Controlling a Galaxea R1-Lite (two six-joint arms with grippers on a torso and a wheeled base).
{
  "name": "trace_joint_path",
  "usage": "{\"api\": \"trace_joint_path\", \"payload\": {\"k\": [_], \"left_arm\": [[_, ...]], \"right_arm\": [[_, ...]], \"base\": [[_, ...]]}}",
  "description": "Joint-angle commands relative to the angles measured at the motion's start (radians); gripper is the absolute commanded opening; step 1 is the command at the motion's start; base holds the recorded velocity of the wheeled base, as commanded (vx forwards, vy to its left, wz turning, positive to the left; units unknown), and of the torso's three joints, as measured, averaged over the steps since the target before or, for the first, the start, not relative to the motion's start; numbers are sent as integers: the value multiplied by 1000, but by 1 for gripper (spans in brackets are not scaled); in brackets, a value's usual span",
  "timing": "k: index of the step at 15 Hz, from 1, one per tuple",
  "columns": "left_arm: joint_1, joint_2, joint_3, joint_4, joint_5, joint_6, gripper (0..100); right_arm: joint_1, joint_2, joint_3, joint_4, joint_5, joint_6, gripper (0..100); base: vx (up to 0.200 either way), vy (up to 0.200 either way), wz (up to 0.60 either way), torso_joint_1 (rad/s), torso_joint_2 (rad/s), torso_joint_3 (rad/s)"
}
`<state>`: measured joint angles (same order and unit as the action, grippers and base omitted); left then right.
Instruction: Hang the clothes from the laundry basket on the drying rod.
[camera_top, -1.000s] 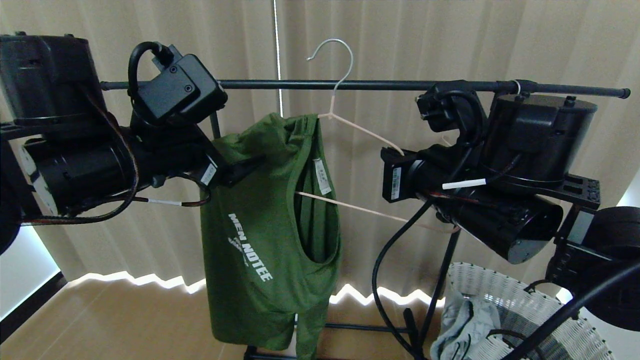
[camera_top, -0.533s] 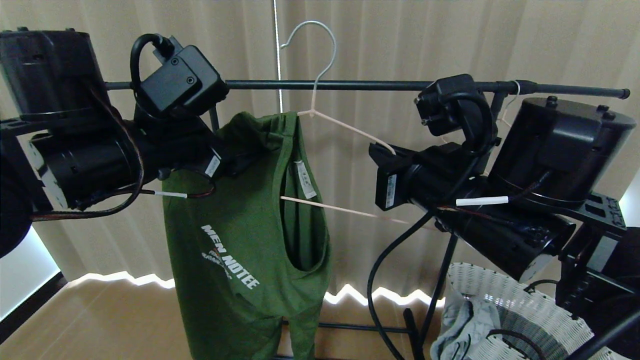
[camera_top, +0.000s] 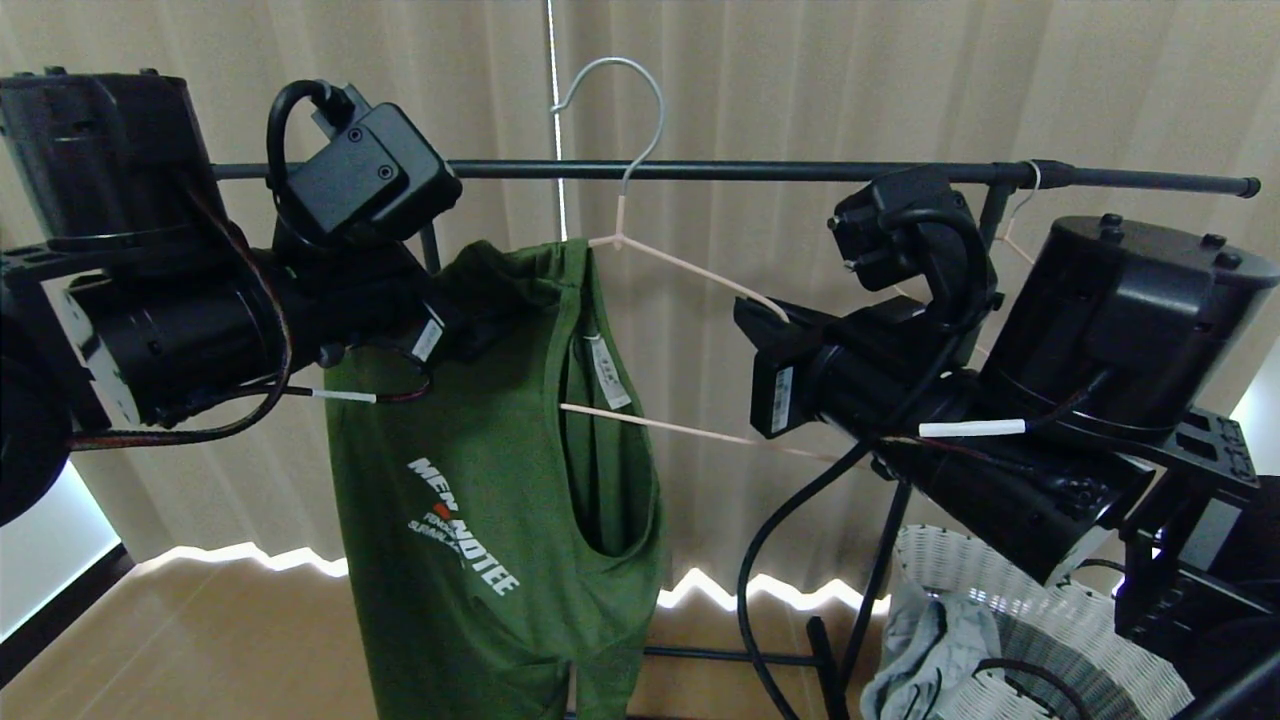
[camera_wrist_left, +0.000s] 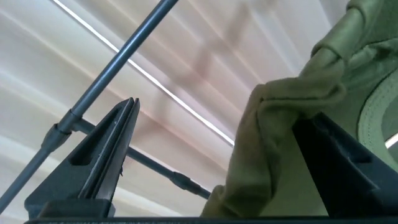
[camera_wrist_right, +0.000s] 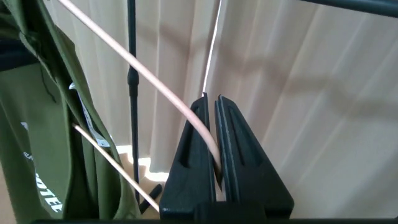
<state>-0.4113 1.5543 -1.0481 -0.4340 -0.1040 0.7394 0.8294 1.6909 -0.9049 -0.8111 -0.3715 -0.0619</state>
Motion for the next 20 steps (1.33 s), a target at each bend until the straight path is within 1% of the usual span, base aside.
{"api": "trace_joint_path", "payload": {"k": [1, 5, 11, 12, 14, 15, 17, 18, 19, 20], "left_arm": [[0, 1, 7, -2, 1, 0, 0], [0, 1, 17, -2, 0, 0, 0], [3, -3, 72, -80, 3, -3, 0], [3, -5, 85, -95, 3, -3, 0], [6, -5, 91, -106, 10, -8, 0], [14, -6, 92, -104, 38, -21, 0], [19, -10, 95, -103, 136, -84, 0], [22, -6, 99, -103, 193, -141, 0], [23, -5, 97, -101, 231, -175, 0], [23, -2, 97, -100, 300, -219, 0]], "right_arm": [[2, 3, 0, 0, 0, 1, 0], [2, 1, 4, 0, 0, 2, 0], [1, 3, 4, -19, 0, -4, 0], [1, 3, 4, -17, 0, -4, 100], [1, 3, 3, -14, -1, -6, 100], [-3, 4, 6, -16, -4, -7, 100], [-10, 6, 43, -23, -9, -18, 100], [-9, 9, 77, -34, -10, -19, 100], [-6, 13, 93, -53, -9, -24, 100], [-4, 26, 109, -102, -9, -53, 100]], "base": [[0, 0, 0, 0, 0, 0], [0, 0, 0, 0, 0, 0], [0, 0, 0, 0, 0, 0], [0, 0, 0, 0, 0, 0], [0, 0, 0, 0, 0, 0], [0, 0, 0, 0, 0, 0], [0, 0, 0, 0, 0, 0], [0, 0, 0, 0, 0, 0], [0, 0, 0, 0, 0, 0], [0, 0, 0, 0, 0, 0]]}}
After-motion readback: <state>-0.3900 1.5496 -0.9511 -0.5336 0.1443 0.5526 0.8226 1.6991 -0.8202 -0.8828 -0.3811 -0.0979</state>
